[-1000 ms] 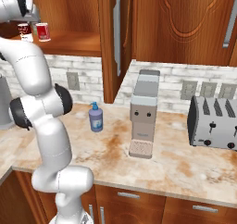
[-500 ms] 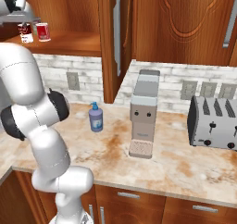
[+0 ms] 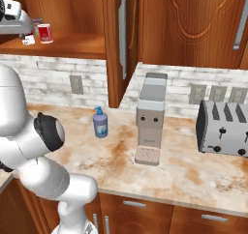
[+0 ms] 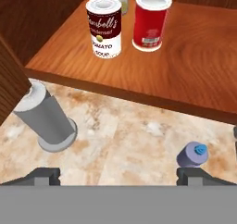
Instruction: Pick the cans from the counter and place them in their designated side in the cabinet.
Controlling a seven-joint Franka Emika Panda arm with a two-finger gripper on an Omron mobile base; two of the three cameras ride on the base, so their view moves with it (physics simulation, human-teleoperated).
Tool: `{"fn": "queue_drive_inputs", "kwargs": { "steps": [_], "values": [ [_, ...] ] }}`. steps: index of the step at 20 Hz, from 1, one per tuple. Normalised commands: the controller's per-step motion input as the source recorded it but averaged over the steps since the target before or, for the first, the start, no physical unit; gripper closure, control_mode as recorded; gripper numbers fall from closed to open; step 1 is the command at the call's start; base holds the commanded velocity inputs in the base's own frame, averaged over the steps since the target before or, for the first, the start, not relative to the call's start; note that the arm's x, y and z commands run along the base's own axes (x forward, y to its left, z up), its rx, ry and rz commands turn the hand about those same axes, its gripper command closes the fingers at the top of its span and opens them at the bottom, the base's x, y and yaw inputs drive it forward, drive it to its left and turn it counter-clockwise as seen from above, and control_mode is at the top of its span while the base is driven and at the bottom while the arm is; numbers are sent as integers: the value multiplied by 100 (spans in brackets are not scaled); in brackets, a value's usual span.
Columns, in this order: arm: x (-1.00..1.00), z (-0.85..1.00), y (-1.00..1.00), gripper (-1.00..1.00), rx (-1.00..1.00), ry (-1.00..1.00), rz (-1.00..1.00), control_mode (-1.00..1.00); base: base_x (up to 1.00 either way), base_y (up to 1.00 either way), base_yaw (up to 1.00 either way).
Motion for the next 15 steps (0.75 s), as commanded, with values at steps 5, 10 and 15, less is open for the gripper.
{"fn": "queue_drive_inputs", "kwargs": {
  "steps": [5, 10, 15],
  "values": [
    [-64, -47, -43, -100, 1, -3, 0, -100, 0, 0, 0],
    [-66, -47, -40, -100, 1, -3, 0, -100, 0, 0, 0],
    [-64, -44, -28, -100, 0, -3, 0, -100, 0, 0, 0]
  ]
}}
